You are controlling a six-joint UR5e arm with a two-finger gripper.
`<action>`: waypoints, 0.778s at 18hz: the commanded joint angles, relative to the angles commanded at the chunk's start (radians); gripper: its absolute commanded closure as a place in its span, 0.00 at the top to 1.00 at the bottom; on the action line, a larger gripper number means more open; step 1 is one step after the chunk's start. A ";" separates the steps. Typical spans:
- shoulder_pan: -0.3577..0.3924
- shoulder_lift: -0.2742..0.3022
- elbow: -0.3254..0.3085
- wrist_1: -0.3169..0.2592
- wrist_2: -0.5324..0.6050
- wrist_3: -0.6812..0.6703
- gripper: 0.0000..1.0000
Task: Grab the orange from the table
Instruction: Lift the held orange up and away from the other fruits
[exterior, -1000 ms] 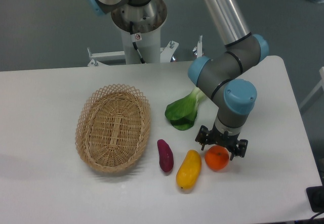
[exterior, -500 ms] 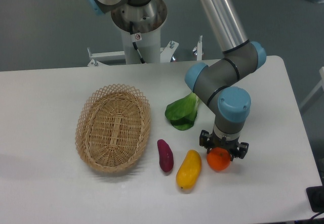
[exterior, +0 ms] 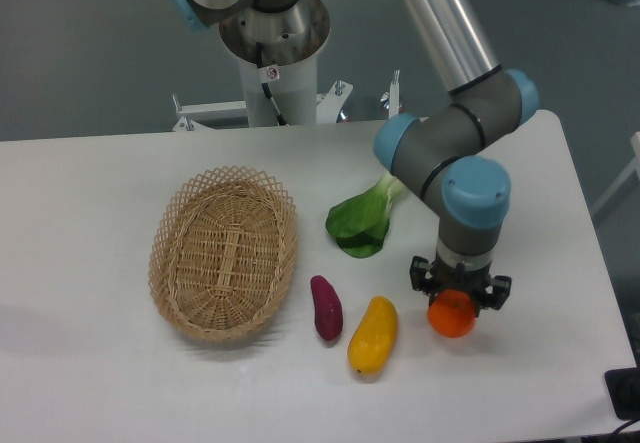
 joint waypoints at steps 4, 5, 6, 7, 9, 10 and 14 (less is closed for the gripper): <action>0.047 0.032 -0.002 0.000 -0.032 0.100 0.51; 0.057 0.038 -0.002 -0.002 -0.034 0.118 0.51; 0.063 0.046 -0.002 -0.002 -0.032 0.137 0.51; 0.075 0.054 -0.002 -0.008 -0.034 0.149 0.51; 0.094 0.063 0.000 -0.028 -0.034 0.163 0.52; 0.103 0.069 0.000 -0.037 -0.034 0.177 0.51; 0.112 0.066 0.053 -0.090 -0.043 0.252 0.53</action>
